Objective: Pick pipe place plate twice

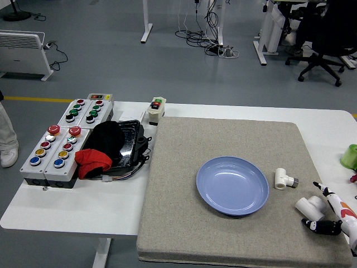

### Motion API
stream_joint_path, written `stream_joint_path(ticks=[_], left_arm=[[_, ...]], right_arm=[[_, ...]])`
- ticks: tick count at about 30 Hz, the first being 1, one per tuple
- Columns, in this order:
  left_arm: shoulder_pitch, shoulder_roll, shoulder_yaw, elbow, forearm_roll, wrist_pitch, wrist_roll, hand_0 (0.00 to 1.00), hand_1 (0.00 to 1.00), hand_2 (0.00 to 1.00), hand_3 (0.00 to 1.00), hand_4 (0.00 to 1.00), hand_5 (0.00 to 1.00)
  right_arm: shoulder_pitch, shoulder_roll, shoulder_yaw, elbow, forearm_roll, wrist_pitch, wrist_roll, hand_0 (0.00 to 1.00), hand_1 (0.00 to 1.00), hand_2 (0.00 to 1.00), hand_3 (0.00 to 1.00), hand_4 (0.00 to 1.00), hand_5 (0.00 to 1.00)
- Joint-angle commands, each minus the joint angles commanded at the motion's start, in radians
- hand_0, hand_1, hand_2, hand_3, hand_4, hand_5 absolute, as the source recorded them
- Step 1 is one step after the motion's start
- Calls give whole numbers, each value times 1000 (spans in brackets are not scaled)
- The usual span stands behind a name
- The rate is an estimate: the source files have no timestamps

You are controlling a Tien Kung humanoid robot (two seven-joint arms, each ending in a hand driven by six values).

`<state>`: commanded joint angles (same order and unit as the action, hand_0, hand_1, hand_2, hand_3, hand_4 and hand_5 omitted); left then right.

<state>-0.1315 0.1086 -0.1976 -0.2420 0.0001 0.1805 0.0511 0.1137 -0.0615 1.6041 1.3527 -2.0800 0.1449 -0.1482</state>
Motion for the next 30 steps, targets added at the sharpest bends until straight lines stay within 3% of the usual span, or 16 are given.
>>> stream_joint_path(ticks=[4,5,10,11,16,17,24,30], left_arm=[[0,0,-1,0,3,0,1,623,592,566,596,276,998],[0,0,-2,0,4,0,2,623,592,563,596,276,998],[0,-1,-4,0,6,0,3,623,592,563,596,276,998],[0,-1,-4,0,6,0,3,623,592,563,596,276,998],[0,-1,-1,0,0,0,1,623,592,563,596,276,998],[0,-1,0,0,0,0,1,623,592,562,595,276,998],[-1,-1,2,0,-2,0,-1,623,592,558,594,277,998],[-1,0,3,0,-4,0,-2,623,591,554,594,277,998]], right_arm=[[3,2,0,-5,-6,-2,-4,803,813,958,907,787,152],[5,2,0,-6,-5,-5,-2,675,700,770,798,698,43],[9,4,-1,-8,1,-29,2,675,700,770,798,698,43],[9,5,-1,-9,6,-37,0,433,513,562,665,607,12],[8,5,2,-11,21,-48,-1,433,513,562,665,607,12],[8,5,3,-11,23,-49,-1,385,475,527,629,570,2],[6,6,7,0,37,-62,6,363,457,520,600,529,2],[7,2,6,39,57,-96,21,359,451,517,588,517,7]])
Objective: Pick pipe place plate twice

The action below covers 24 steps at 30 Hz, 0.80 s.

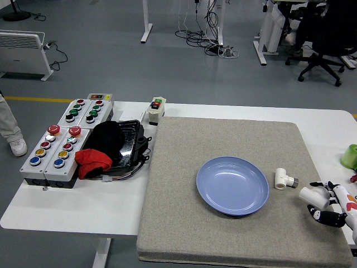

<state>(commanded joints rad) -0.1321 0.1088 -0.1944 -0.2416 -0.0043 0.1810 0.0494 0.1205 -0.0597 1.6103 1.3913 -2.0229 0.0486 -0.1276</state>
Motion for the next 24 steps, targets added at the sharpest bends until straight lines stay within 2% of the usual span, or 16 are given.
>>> stream_joint_path(ticks=[5,9,10,11,16,17,22,23,24], left_arm=[[2,0,5,0,-11,0,-3,621,591,554,594,276,998],[4,1,9,1,-20,0,-5,621,591,554,594,276,998],[5,1,10,1,-22,0,-6,621,591,554,594,276,998],[6,1,11,1,-25,1,-6,621,591,553,594,278,998],[8,-1,17,1,-39,1,-10,621,591,553,594,278,998],[9,-1,19,1,-42,1,-10,621,590,550,594,277,998],[9,0,24,1,-53,3,-15,621,590,550,594,277,998],[10,0,26,0,-56,3,-16,621,590,548,593,277,998],[10,-1,25,0,-57,3,-16,621,590,548,593,277,998]], right_arm=[[22,-7,-32,44,35,-24,8,354,448,515,582,505,7],[84,-13,-98,54,61,-34,13,354,448,515,582,505,7],[104,-13,-121,48,64,-36,14,354,448,515,582,505,7],[123,-11,-144,39,68,-36,15,412,492,518,581,497,5],[199,-3,-253,-14,57,-21,24,412,492,518,581,497,5],[212,-4,-273,-28,46,-15,23,484,550,535,591,500,12],[249,-6,-352,-94,-28,22,16,484,550,535,591,500,12],[254,-5,-362,-106,-49,32,17,735,750,823,812,609,104],[260,-4,-370,-121,-72,41,21,735,750,823,812,609,104]])
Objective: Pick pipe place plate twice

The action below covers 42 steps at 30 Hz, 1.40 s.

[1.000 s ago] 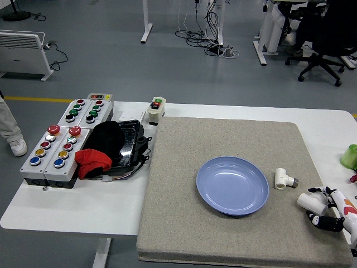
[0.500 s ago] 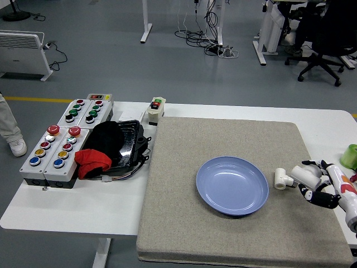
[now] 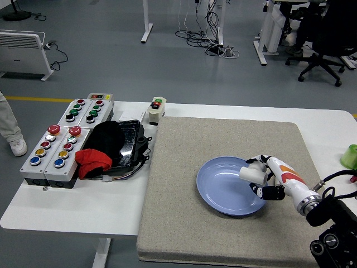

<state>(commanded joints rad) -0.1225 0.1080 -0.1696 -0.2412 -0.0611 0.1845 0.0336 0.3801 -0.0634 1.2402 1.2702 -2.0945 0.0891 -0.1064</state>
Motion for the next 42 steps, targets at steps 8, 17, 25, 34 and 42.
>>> stream_joint_path(ticks=[8,17,25,34,42], left_arm=[[0,-1,-3,0,5,0,3,621,590,546,593,276,998],[2,0,3,-1,-3,-3,1,621,590,543,593,276,998],[3,0,7,-1,-9,-2,-1,621,590,540,592,276,998],[5,-2,2,-2,-1,-3,4,621,590,539,592,275,998],[6,-3,3,-2,-6,-3,3,621,590,538,591,275,998]], right_arm=[[12,0,-7,-35,-56,43,11,945,898,998,998,773,213],[4,1,14,-14,-26,-5,48,998,965,998,998,850,277],[4,3,126,-44,-60,-35,30,998,946,998,998,801,267],[32,-1,220,-149,-46,45,27,998,939,998,998,788,261],[59,21,227,-220,-44,41,49,984,928,998,954,754,237]])
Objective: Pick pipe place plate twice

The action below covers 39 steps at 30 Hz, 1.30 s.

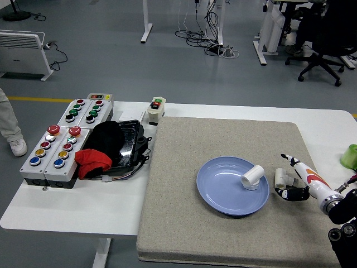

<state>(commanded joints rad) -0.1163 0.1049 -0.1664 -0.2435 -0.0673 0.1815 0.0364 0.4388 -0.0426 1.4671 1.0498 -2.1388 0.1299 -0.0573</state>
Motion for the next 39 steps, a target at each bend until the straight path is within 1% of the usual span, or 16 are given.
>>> stream_joint_path(ticks=[1,6,10,14,16,17,22,23,28,29,30,31,34,35,39], left_arm=[[0,-1,1,0,-3,0,0,621,590,538,591,275,998],[1,-2,2,0,-6,1,-1,621,590,536,592,274,998],[1,-2,6,0,-14,1,-4,621,590,536,592,274,998],[1,-2,7,1,-15,1,-4,621,590,536,592,274,998],[1,-3,6,1,-15,1,-4,621,590,536,592,274,998],[1,-3,6,1,-14,1,-4,621,590,535,591,274,998],[1,-3,4,1,-11,1,-2,621,590,535,591,274,998],[1,-4,4,1,-11,1,-2,621,590,534,591,275,998],[1,-4,6,2,-15,1,-4,621,590,534,591,275,998],[1,-4,6,2,-15,1,-4,621,590,534,591,275,998],[1,-4,6,2,-15,1,-4,621,590,534,591,275,998],[2,-5,5,2,-16,1,-4,621,590,534,591,275,998],[2,-5,5,2,-16,1,-5,621,590,534,591,275,998],[2,-5,5,2,-16,1,-5,621,590,534,591,275,998],[1,-4,5,2,-16,2,-5,621,590,534,591,275,998]], right_arm=[[18,10,4,-26,-22,-2,1,984,928,998,954,754,237],[54,30,22,-86,-62,-3,6,977,925,998,941,749,237],[62,32,24,-110,-70,5,6,977,925,998,941,749,237],[63,32,23,-115,-69,5,6,974,921,997,936,746,234],[66,37,27,-142,-71,-18,15,974,921,997,936,746,234],[67,38,29,-150,-72,-25,18,922,882,960,907,727,223],[69,39,36,-157,-83,-26,31,922,882,960,907,727,223],[69,38,38,-157,-87,-25,34,750,718,699,727,651,152],[68,39,31,-164,-109,-22,36,750,718,699,727,651,152],[68,39,31,-164,-110,-22,36,629,639,613,702,616,121],[68,39,31,-164,-110,-22,36,629,639,613,702,616,121],[67,42,21,-171,-121,-38,38,629,639,613,702,616,121],[67,43,10,-183,-130,-61,45,629,639,613,702,616,121],[67,43,9,-185,-128,-64,45,456,537,537,648,496,45],[65,43,13,-185,-125,-74,43,456,537,537,648,496,45]])
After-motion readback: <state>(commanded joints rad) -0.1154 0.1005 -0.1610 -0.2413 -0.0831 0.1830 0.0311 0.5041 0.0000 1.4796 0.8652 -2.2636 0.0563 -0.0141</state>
